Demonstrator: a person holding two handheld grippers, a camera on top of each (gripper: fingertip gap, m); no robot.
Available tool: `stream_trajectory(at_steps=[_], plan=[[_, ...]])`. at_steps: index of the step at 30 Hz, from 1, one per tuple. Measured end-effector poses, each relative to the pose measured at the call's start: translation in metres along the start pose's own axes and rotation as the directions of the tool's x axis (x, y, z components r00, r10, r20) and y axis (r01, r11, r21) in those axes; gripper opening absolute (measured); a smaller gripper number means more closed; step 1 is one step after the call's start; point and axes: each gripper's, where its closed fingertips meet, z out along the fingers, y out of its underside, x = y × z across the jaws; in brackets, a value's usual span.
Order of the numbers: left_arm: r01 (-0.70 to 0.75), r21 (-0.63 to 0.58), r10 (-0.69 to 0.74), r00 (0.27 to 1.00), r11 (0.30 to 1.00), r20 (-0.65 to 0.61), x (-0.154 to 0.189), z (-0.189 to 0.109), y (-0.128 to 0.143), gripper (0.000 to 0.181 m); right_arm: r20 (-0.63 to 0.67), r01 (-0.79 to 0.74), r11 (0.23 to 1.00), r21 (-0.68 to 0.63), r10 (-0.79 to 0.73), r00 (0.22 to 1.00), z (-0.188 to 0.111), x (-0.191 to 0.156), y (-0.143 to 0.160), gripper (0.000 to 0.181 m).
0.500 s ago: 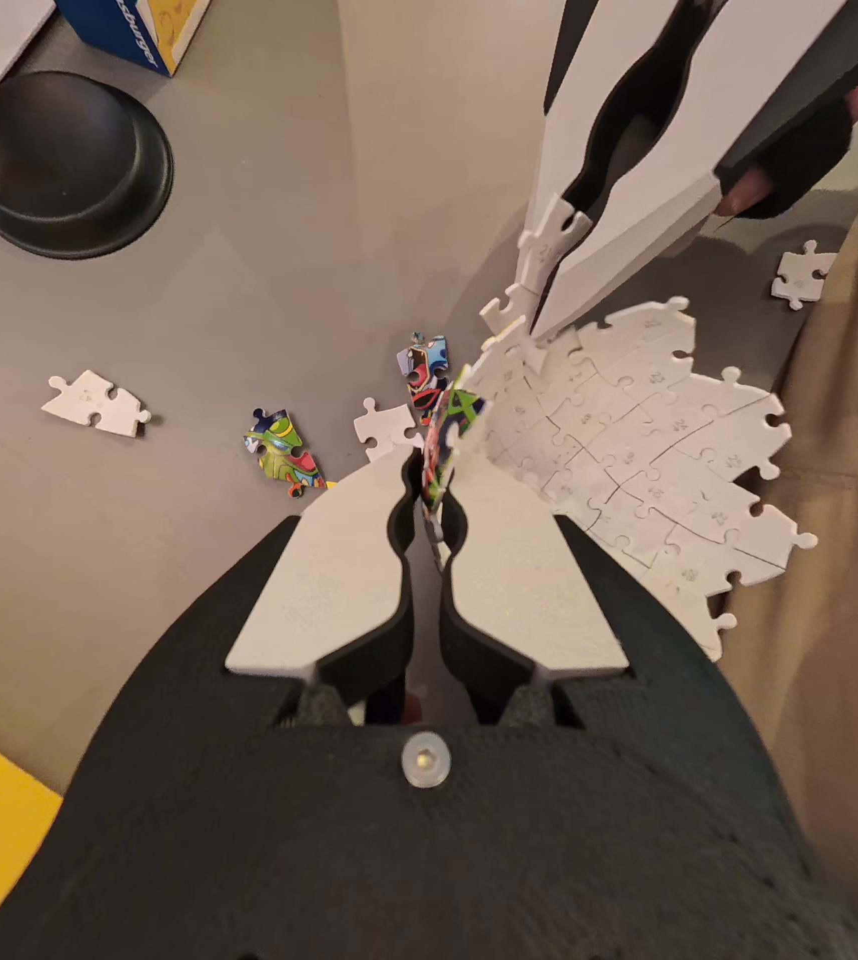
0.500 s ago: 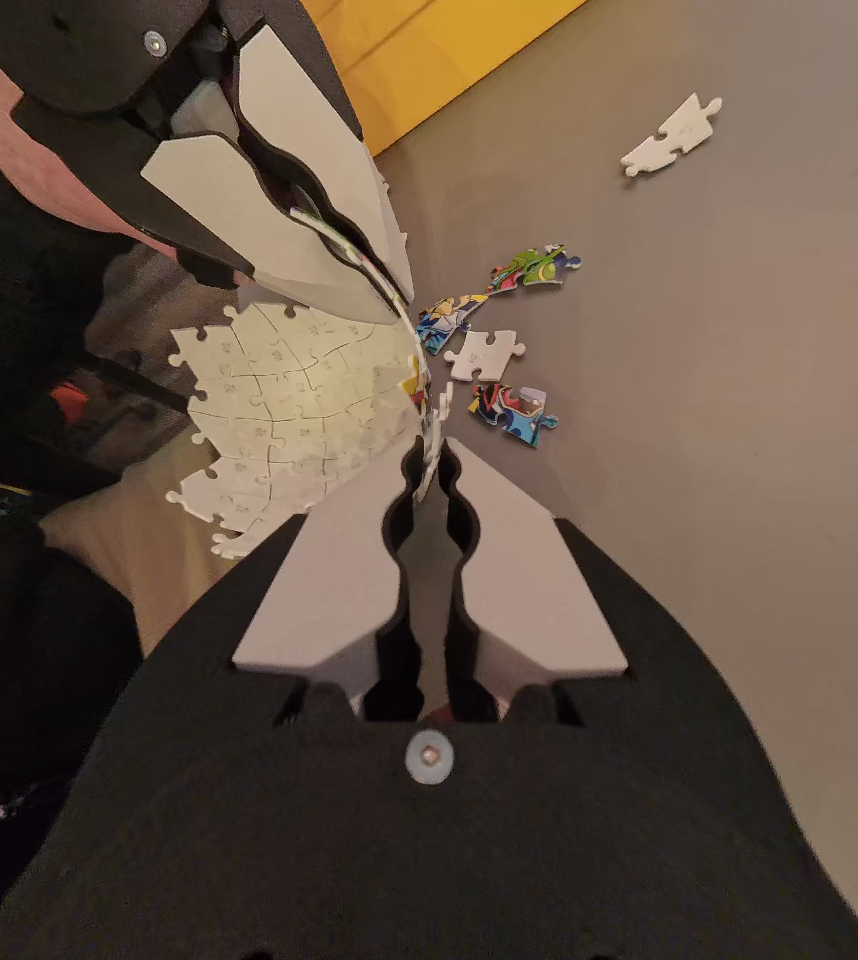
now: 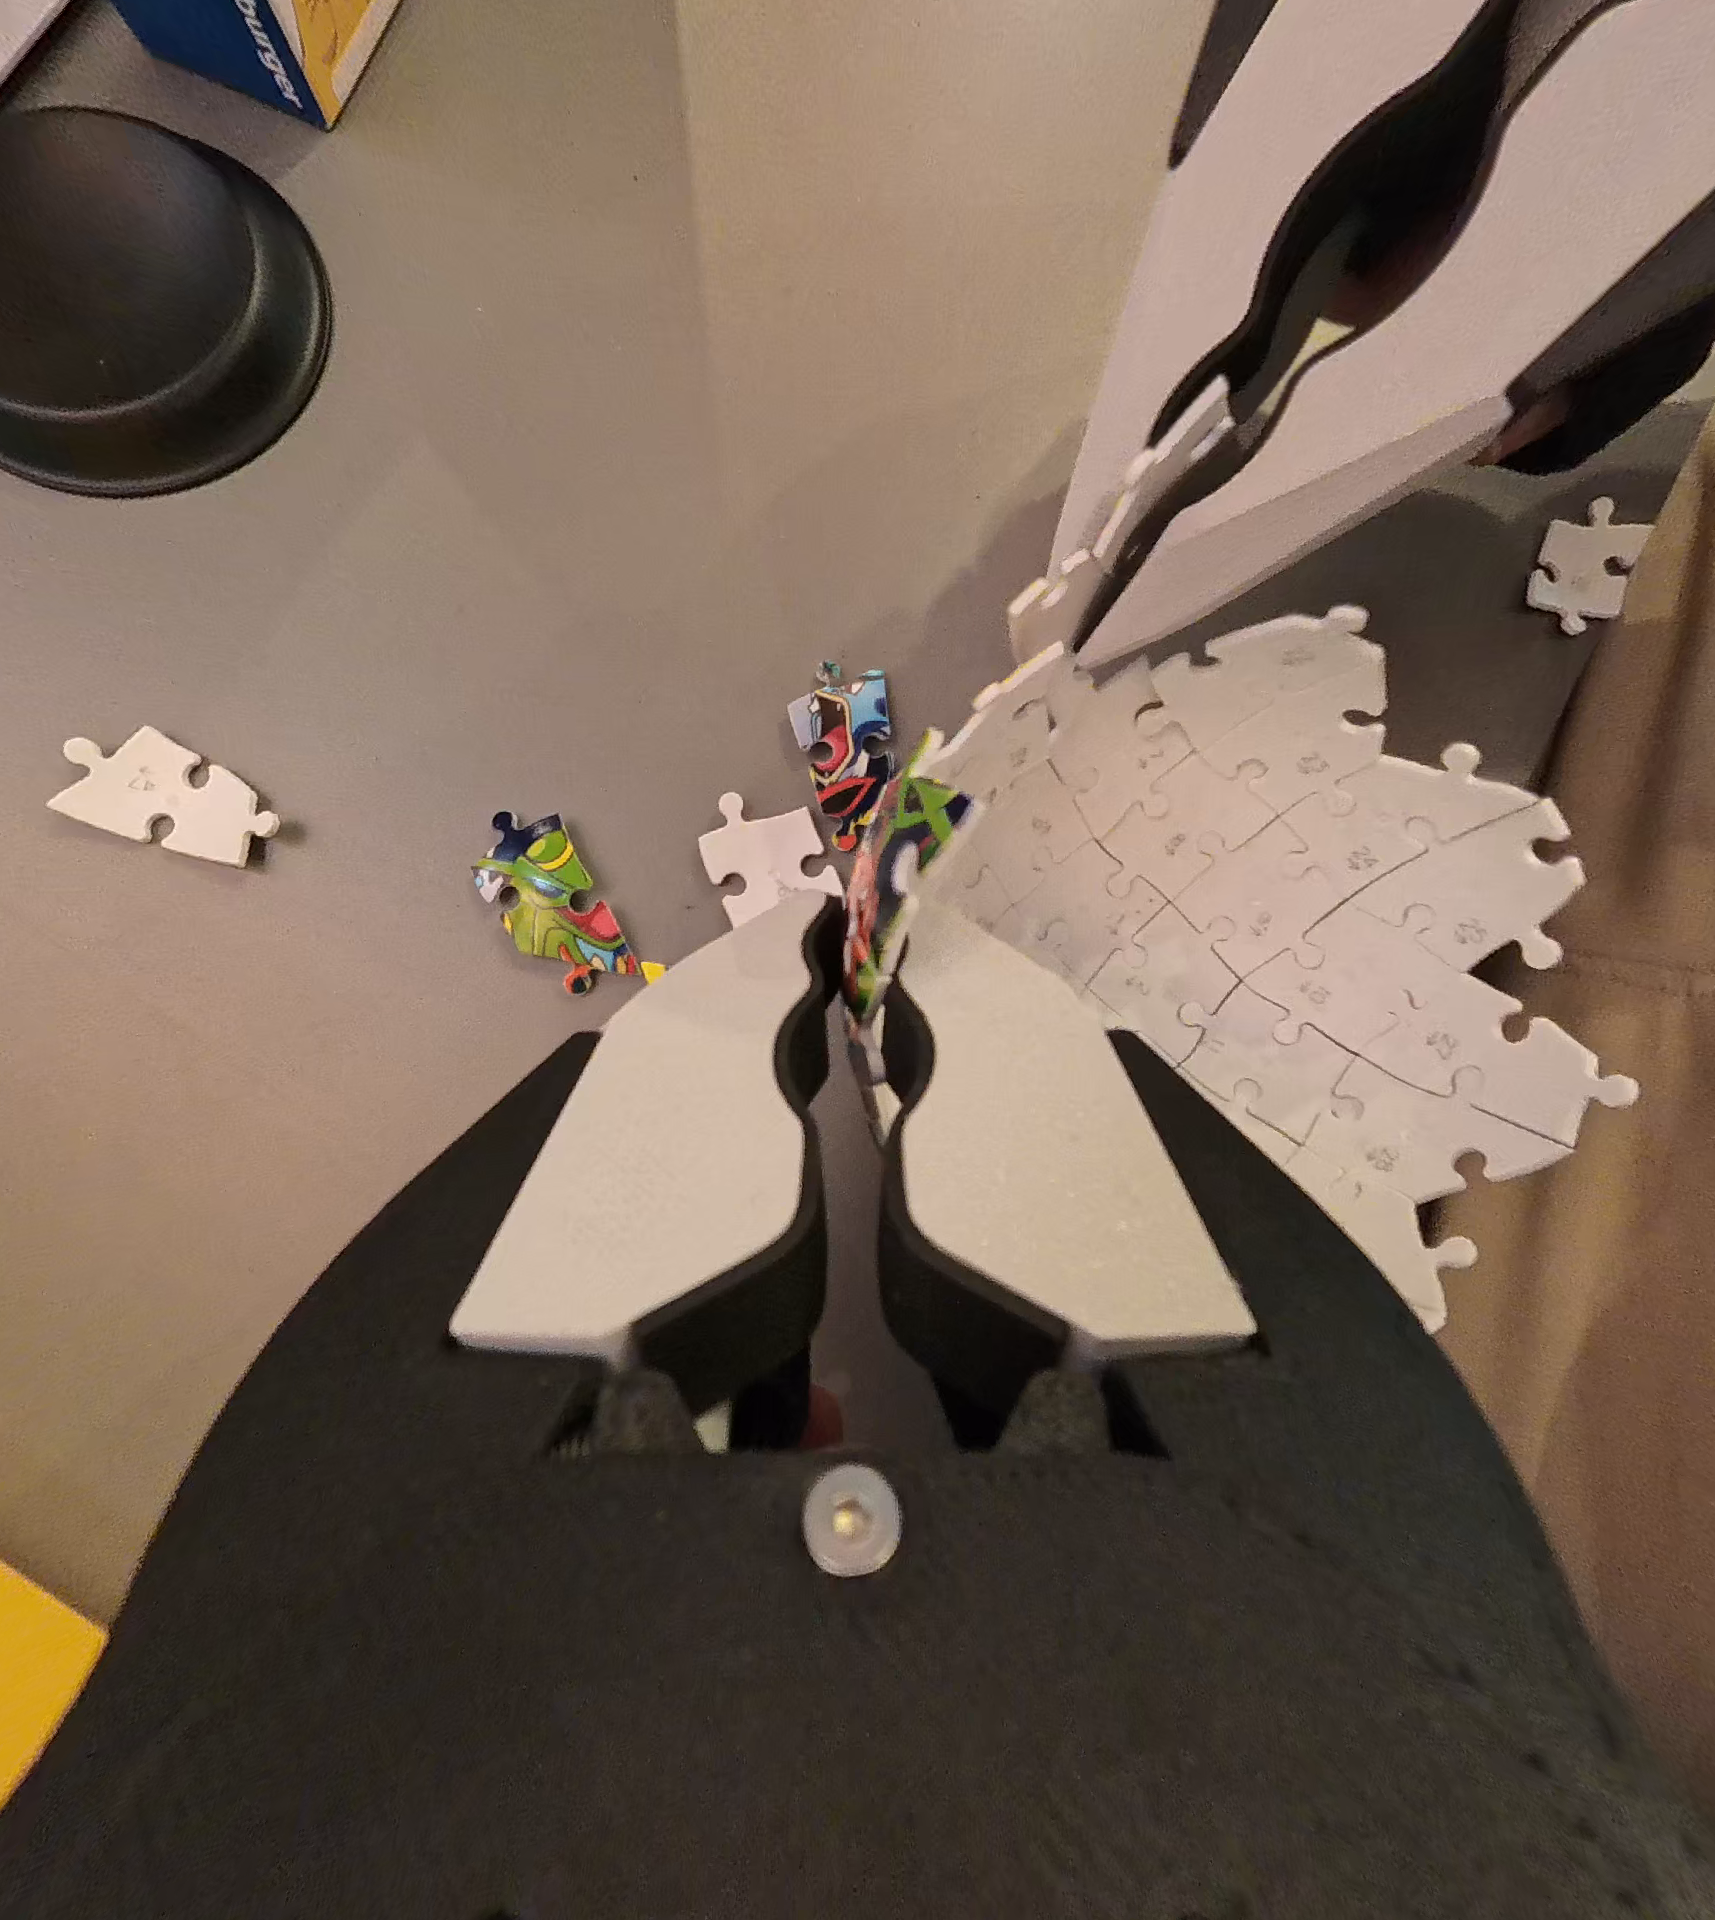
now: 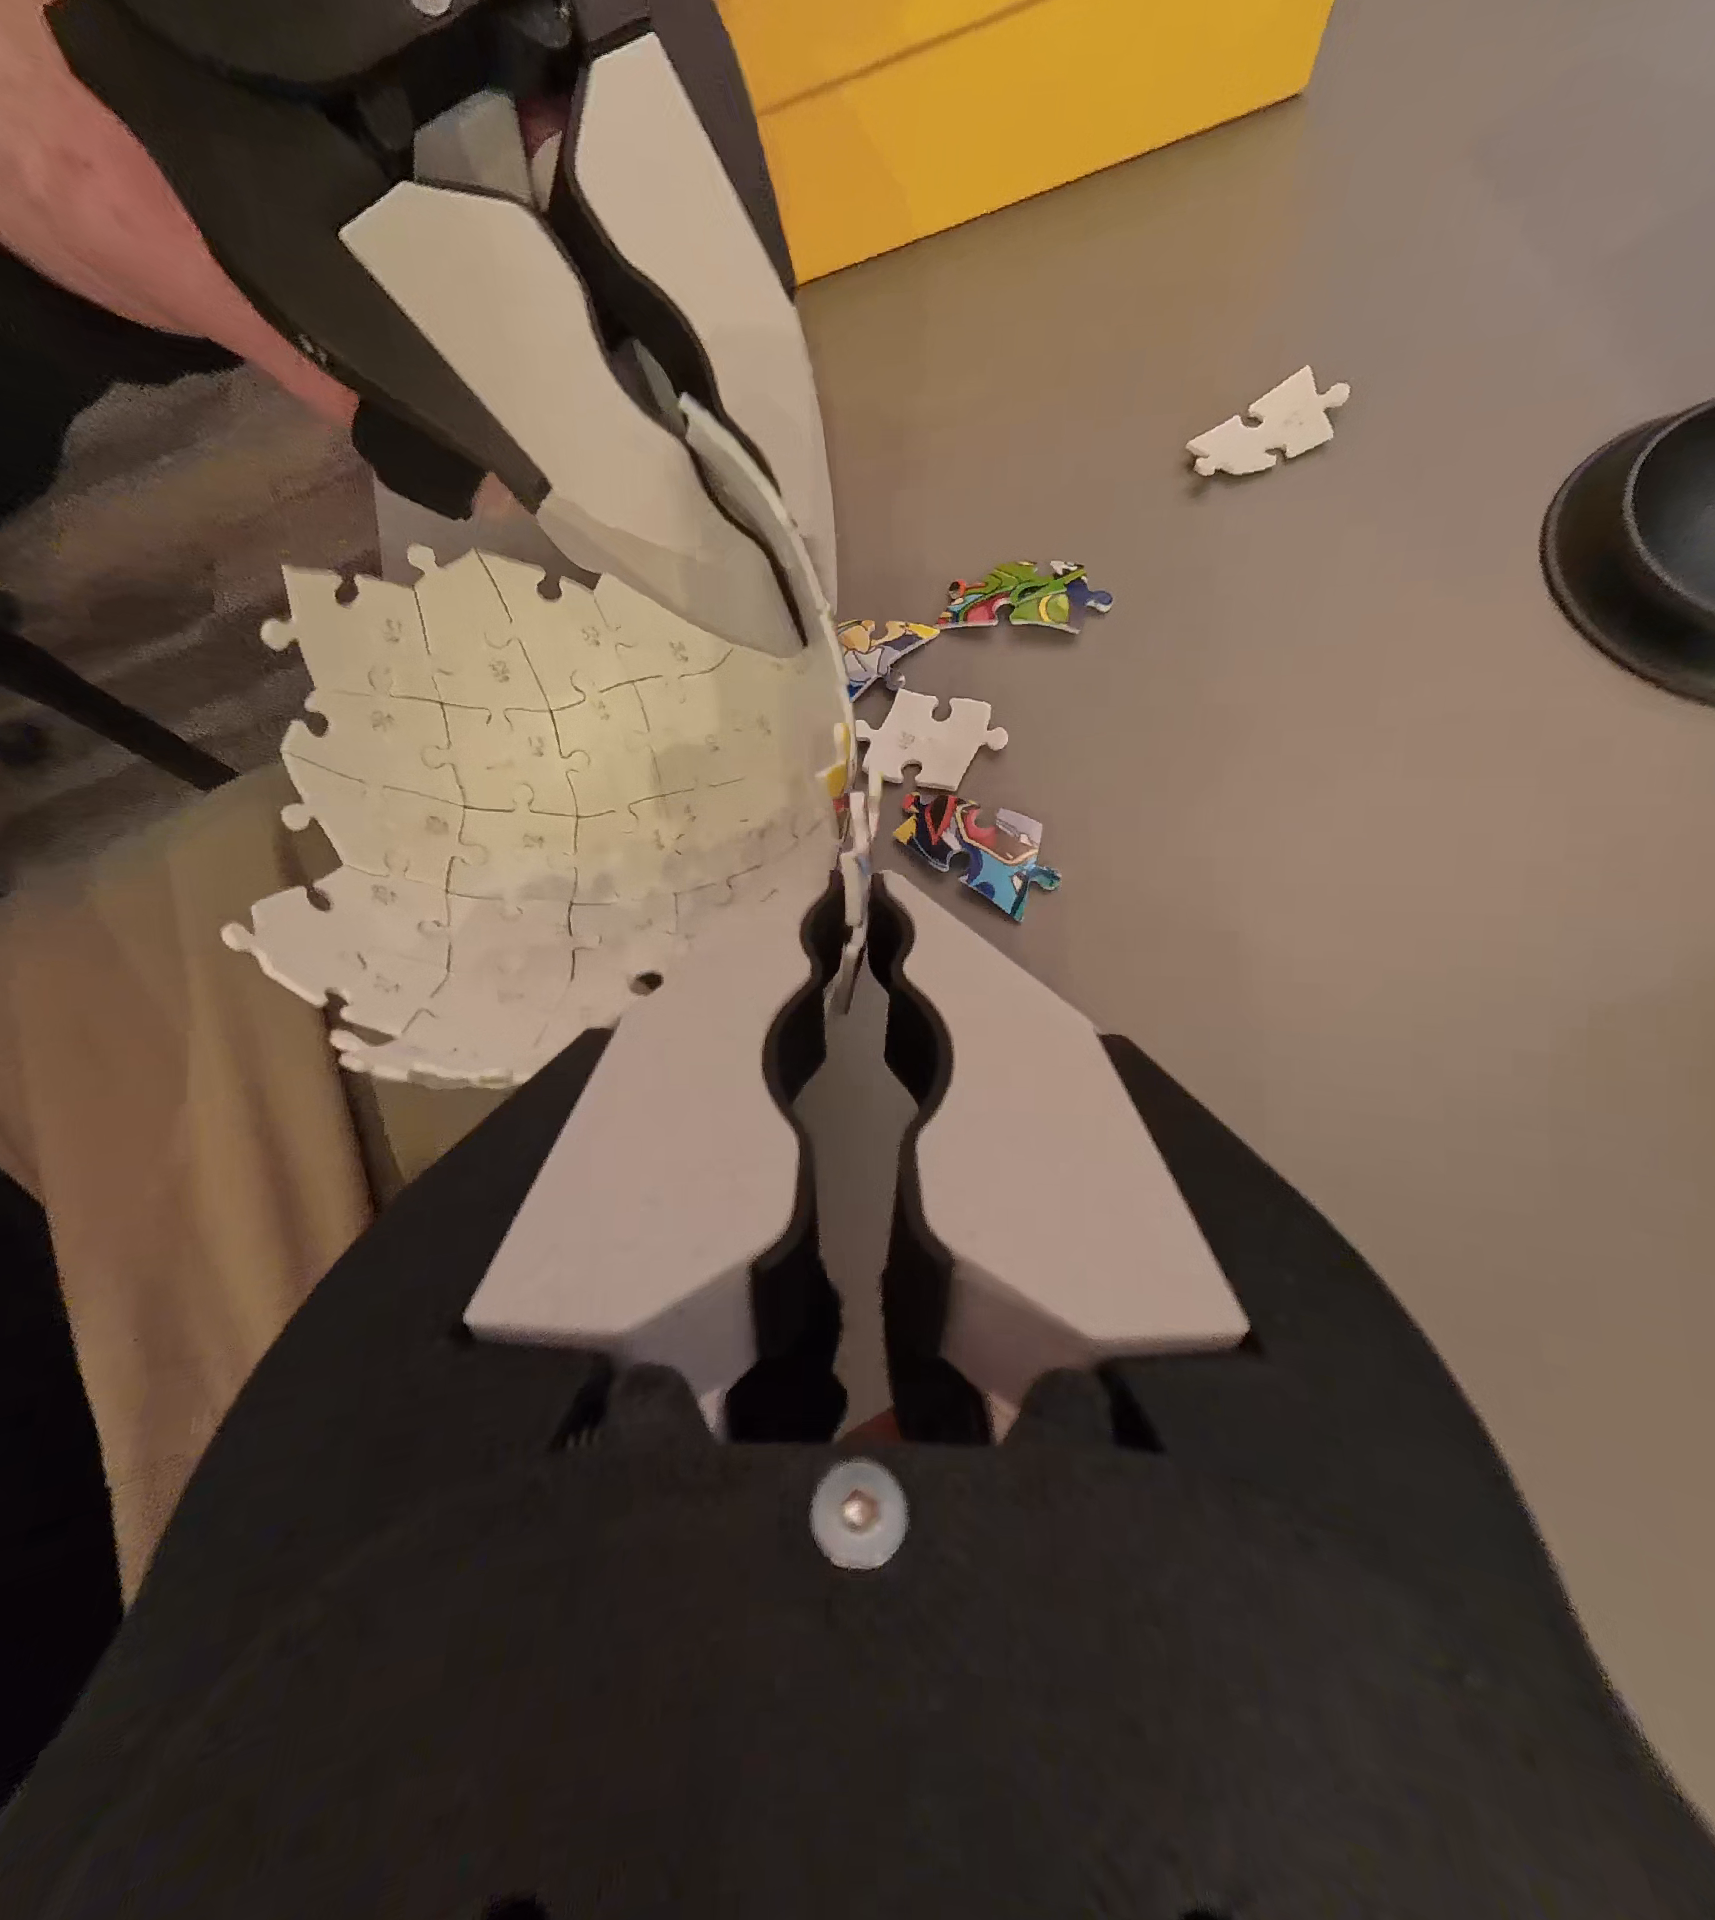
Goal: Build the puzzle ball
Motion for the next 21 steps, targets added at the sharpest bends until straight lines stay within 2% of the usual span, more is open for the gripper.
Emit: stream_trajectory(at_steps=[5, 12, 21], plan=[[0.008, -0.003, -0.008, 1.000, 1.000, -0.004, -0.0003, 0.0010, 0.0009, 0.004, -0.014, 0.028, 1.000, 0.007, -0.028, 1.000, -0.0009, 0.0000, 0.0010, 0.002], [0.010, 0.008, -0.010, 1.000, 1.000, -0.004, -0.0005, 0.0007, -0.0004, 0.004, 0.024, -0.016, 0.999, 0.033, 0.015, 1.000, -0.0025, -0.0023, 0.0007, 0.003], [0.011, 0.005, -0.011, 1.000, 1.000, -0.002, -0.0013, 0.0022, 0.0001, 0.004, 0.019, 0.048, 0.998, 0.038, -0.049, 0.999, -0.0092, -0.0036, 0.0020, 0.000]])
